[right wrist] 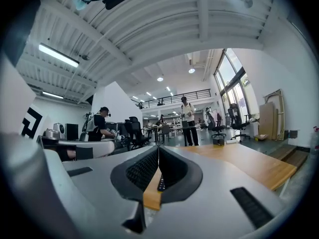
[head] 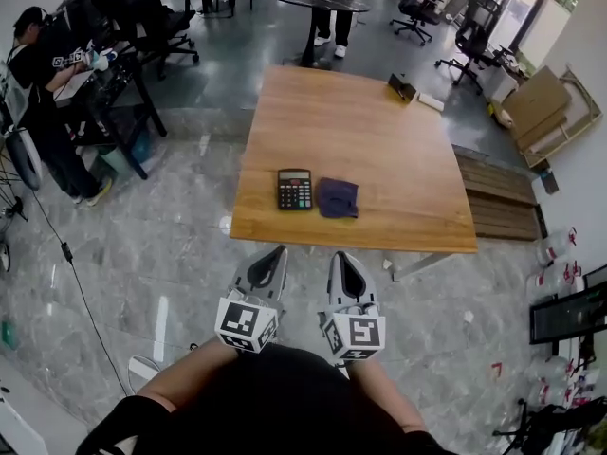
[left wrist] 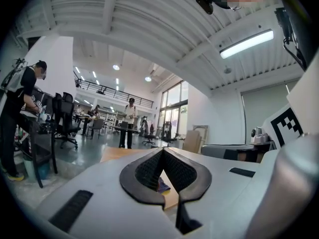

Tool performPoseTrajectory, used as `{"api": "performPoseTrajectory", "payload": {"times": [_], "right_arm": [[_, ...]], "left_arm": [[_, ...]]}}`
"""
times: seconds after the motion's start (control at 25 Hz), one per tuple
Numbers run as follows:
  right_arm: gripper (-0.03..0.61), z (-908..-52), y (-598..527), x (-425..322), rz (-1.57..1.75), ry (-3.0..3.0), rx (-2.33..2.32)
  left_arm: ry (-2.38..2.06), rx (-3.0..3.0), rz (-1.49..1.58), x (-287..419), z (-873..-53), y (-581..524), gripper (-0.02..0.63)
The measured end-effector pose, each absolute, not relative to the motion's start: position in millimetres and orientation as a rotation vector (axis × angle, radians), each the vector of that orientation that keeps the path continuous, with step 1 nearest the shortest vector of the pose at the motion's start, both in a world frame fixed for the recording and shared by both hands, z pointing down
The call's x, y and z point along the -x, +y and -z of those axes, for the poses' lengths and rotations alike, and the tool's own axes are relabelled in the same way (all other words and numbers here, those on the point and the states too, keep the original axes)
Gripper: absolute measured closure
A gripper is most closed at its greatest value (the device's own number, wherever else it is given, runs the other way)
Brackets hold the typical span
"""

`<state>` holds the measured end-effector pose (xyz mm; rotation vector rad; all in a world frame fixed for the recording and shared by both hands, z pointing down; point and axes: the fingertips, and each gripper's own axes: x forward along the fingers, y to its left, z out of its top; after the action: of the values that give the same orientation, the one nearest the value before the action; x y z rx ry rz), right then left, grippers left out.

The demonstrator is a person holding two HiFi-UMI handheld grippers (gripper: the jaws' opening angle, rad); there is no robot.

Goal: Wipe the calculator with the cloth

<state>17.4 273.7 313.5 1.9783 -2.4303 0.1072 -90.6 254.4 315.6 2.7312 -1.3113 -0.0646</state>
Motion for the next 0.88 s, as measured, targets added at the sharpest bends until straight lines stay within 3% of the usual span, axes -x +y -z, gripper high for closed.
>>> {"api": "performPoseTrajectory", "payload": {"times": [0.44,0.88], "right_arm": [[0.563,-323.9,157.5,-13.4,-0.095,-2.37,-2.019],[0.563,-359.3,37.1,-54.2,-0.164,-2.413,-1.927]], "left_arm": [[-1.331,-2.715,0.073,116.9,-326.4,131.6,0.606],[-1.346,-2.678,-0.012,63.6,-362.7,23.8,0.606]]}}
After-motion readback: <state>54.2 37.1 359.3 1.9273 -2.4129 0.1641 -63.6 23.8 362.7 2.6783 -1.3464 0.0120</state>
